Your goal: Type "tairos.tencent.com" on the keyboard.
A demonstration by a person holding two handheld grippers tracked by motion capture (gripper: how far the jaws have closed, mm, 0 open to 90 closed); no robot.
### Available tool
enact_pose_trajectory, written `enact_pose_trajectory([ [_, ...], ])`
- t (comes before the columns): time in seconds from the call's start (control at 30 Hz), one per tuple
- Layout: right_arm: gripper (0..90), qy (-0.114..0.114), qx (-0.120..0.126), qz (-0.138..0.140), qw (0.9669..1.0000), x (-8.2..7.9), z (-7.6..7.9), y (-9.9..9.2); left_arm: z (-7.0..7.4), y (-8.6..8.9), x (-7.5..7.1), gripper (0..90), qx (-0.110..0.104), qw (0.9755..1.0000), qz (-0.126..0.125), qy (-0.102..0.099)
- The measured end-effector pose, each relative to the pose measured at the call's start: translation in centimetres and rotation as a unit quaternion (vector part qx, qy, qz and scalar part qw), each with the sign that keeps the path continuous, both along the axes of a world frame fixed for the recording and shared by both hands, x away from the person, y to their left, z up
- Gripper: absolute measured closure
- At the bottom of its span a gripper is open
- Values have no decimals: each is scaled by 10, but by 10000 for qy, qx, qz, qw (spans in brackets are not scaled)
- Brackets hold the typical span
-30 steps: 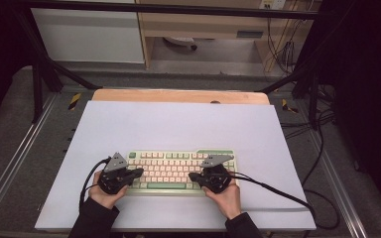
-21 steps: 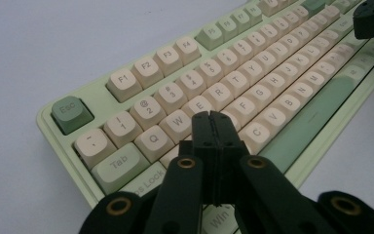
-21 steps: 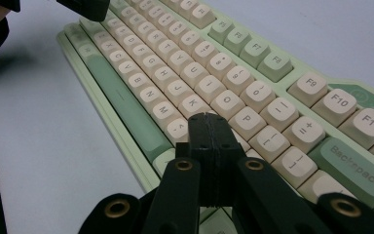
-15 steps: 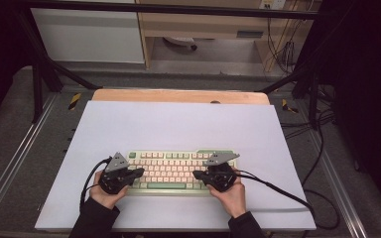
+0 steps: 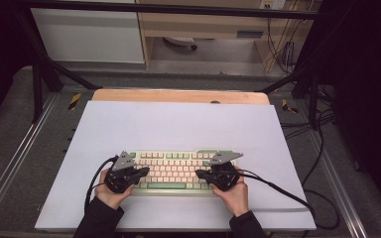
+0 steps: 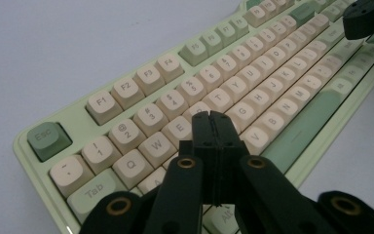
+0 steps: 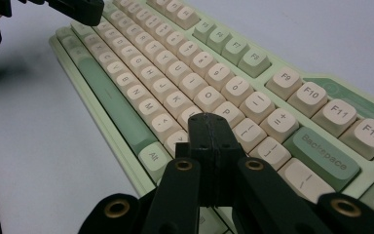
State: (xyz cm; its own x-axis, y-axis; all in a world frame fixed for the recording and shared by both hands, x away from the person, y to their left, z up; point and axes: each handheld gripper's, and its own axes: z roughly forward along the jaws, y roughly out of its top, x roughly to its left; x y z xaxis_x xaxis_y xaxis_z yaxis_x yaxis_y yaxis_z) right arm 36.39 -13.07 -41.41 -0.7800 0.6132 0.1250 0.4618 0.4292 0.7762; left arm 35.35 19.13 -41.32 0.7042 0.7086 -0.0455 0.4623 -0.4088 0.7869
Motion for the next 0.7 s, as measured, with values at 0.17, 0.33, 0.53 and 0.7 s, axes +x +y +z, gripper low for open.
enact_pose_trajectory([
  [0.17, 900, 7, 25, -6, 10000, 0, 0, 0, 1, -7, 3, 900, 12, 10000, -13, 6],
  [0.33, 899, 6, 13, 1, 10000, 0, 0, 0, 2, -14, 7, 900, 22, 10000, -44, -3],
  [0.53, 899, 19, 25, 13, 10000, -1, 0, 0, 3, -23, 12, 900, 22, 10000, -68, -5],
  [0.7, 900, 22, 22, 8, 10000, -1, 0, 0, 0, -30, 16, 900, 70, 9999, -66, 34],
])
